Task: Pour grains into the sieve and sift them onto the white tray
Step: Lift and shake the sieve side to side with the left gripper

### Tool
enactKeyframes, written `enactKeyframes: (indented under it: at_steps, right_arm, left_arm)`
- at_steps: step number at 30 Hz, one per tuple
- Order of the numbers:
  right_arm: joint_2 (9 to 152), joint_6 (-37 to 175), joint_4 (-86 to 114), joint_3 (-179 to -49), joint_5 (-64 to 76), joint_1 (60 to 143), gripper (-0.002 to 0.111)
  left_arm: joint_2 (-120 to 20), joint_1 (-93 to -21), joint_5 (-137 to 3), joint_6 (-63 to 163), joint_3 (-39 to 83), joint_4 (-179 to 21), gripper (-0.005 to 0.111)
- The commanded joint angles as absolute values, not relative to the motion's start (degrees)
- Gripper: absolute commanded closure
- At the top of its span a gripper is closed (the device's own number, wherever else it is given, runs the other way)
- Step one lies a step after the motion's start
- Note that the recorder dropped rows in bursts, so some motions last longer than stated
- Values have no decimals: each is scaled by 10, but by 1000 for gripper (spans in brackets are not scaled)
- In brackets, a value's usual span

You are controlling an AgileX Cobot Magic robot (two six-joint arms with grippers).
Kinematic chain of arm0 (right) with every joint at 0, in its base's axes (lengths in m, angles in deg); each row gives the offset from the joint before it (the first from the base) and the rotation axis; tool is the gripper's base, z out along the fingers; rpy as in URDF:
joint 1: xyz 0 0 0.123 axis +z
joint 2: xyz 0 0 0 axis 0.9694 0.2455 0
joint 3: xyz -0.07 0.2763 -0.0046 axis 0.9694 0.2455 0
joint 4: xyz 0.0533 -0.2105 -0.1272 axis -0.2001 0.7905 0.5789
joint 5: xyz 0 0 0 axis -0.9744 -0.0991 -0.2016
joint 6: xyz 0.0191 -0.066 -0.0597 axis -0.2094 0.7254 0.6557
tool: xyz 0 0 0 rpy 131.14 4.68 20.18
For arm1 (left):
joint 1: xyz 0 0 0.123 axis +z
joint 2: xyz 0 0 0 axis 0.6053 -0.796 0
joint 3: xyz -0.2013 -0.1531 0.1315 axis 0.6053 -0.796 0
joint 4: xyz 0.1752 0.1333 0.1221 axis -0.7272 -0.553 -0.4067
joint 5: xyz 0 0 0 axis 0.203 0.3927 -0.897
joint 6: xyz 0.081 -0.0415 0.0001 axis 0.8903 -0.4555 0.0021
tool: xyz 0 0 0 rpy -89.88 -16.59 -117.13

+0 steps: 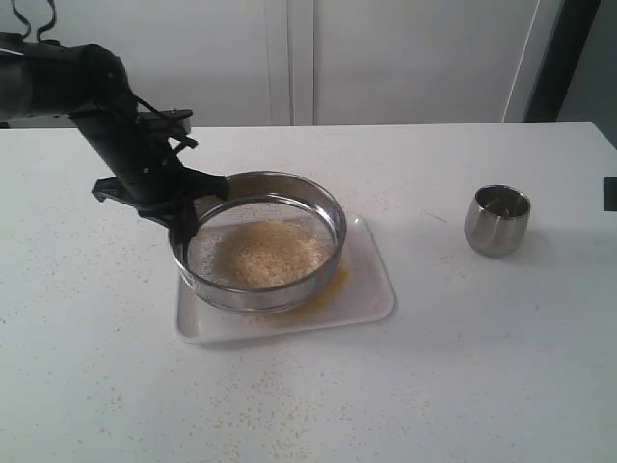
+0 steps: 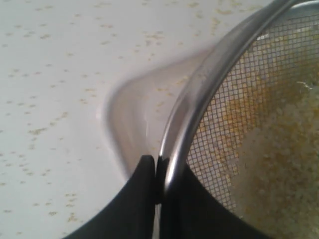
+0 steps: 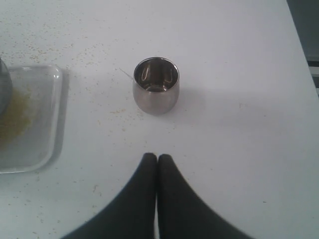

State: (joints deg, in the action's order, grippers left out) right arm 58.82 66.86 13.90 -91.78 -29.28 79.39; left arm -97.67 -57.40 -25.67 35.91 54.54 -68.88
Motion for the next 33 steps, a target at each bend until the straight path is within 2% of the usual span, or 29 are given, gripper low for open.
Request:
enactKeyframes:
  at_steps: [1,4,7,10,13,15,18,21,24,27,30,33]
  right_arm:
    - [585,670,139,-915,-289,792,108]
    - [585,670,139,-915,-289,792,108]
    - [585,670,139,-915,-289,792,108]
    - [585,670,139,-915,-289,792,108]
    - [585,670,139,-915,-289,792,108]
    - [585,670,139,-915,-289,792,108]
    - [585,670,139,-915,-289,792,108]
    - [585,670,139,-915,-289,792,108]
    - [585,670,139,-915,-289,792,108]
    - [585,670,139,-915,-289,792,108]
    - [585,670,139,-915,-289,792,108]
    - [585,670,139,-915,-289,792,108]
  left_arm:
    - [-963,-552,-244,297,546,-687,107]
    - [-963,-577,-262,331,546,-635,107]
    - [-963,-608,-291,333,546,-694,107]
    - [-963,-586,-273,260,546,-745,107]
    - [-964,-571,-261,260,546,-682,107]
    - [-967,-591,-278,322,546,-629,107]
    - [-969,-613,-301,347,546,-663,107]
    - [-968,-580,-280,297,546,-702,107]
    - [-970,-556,-271,289,546,-632,107]
    - [-977,-594,-294,379,546,-569,107]
    - [-975,-613,-308,349,546,-666,107]
    - [-966,-577,-294,234,546,-735,107]
